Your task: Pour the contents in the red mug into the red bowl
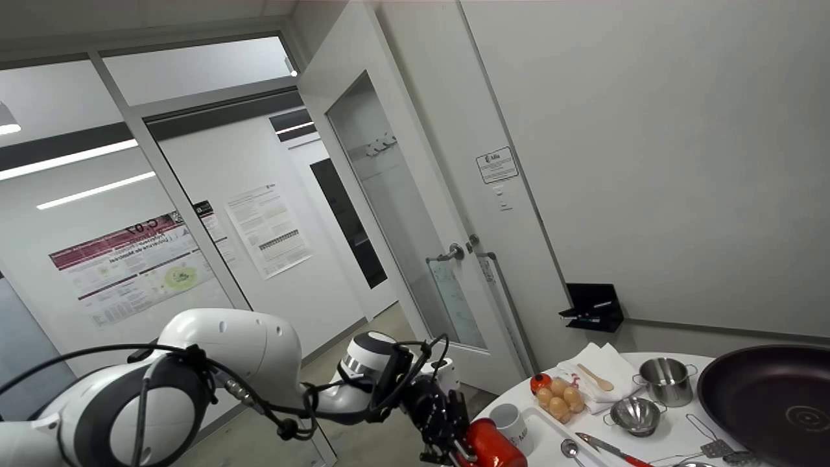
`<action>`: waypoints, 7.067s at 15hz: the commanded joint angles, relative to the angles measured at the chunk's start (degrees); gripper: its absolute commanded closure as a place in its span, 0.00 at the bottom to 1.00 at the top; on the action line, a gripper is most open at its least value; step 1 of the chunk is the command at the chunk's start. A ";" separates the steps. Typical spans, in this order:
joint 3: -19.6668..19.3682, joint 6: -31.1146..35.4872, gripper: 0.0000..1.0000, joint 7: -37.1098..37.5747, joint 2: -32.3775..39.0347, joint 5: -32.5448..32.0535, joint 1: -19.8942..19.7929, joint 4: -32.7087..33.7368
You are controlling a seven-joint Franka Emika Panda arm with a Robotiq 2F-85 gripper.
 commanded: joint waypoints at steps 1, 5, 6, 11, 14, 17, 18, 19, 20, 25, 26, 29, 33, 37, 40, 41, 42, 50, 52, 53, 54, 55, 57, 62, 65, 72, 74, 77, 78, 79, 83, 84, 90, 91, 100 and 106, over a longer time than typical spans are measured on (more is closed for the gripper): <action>0.26 -3.80 0.96 0.68 2.11 -3.14 0.77 2.64; 0.24 -5.87 0.96 1.12 3.02 -5.11 1.07 3.35; 0.20 -6.52 0.96 1.27 3.31 -5.46 1.15 3.63; 0.15 -10.43 0.96 2.35 4.81 -8.00 1.73 4.77; 0.43 -11.44 0.96 2.22 5.40 -8.82 1.69 5.25; 0.35 -12.37 0.96 2.39 5.96 -9.69 1.85 5.70; 0.29 -12.79 0.96 2.33 6.28 -10.06 1.95 6.00; 0.16 -13.31 0.96 2.25 6.58 -10.68 2.10 6.18; 0.05 -13.90 0.96 2.26 6.90 -11.29 2.26 6.38; 0.14 -16.35 0.96 1.75 8.30 -14.28 2.58 7.15; 0.18 -16.70 0.96 1.72 8.50 -14.64 2.61 7.26; 0.05 -17.88 0.96 1.61 9.35 -15.97 2.93 7.82; 0.03 -19.32 0.96 1.25 10.30 -17.81 3.22 8.30; -0.01 -20.52 0.96 1.18 11.04 -19.19 3.34 8.53; 1.95 -17.73 0.96 -1.29 9.66 -18.42 1.85 7.37; 3.81 -13.14 0.96 -2.70 7.32 -17.92 0.47 5.17; 4.43 -10.77 0.96 -3.10 6.43 -17.77 -0.16 4.39; 2.72 -14.01 0.96 -1.64 9.50 -17.64 1.07 7.44; 1.63 -17.58 0.96 -0.71 10.59 -17.99 1.85 8.25; 0.88 -20.21 0.96 0.28 11.11 -18.37 2.42 8.61; 0.71 -21.73 0.96 0.77 11.36 -18.63 2.64 8.66; 0.26 -23.89 0.96 1.54 11.92 -19.07 3.12 9.02; -0.17 -27.25 0.96 2.39 12.81 -19.90 3.87 9.54; -0.23 -32.62 0.96 2.35 14.64 -22.35 4.90 10.86; 2.07 -29.01 0.96 1.15 13.39 -22.19 3.55 9.91; 4.63 -18.08 0.96 0.42 11.55 -19.66 0.48 8.76; 5.25 -15.06 0.96 0.18 11.22 -18.70 -0.55 8.59; 6.68 -8.46 0.96 0.30 10.04 -15.47 -3.22 7.65; 6.91 -6.34 0.96 0.27 9.47 -14.07 -4.06 7.21; 7.03 -4.47 0.96 0.35 8.89 -12.39 -4.98 6.88; 6.96 3.31 0.96 0.42 6.35 -5.63 -8.52 5.28; 6.81 5.15 0.96 0.46 5.85 -4.06 -9.27 5.02; 6.35 22.52 0.96 1.01 0.42 4.88 -15.37 -0.90; 6.04 25.45 0.96 0.80 -0.35 6.42 -16.34 -1.95; 1.97 43.92 0.96 -1.24 -3.94 18.94 -21.58 -8.17; -0.75 59.01 0.96 -2.51 -6.02 22.60 -22.53 -11.81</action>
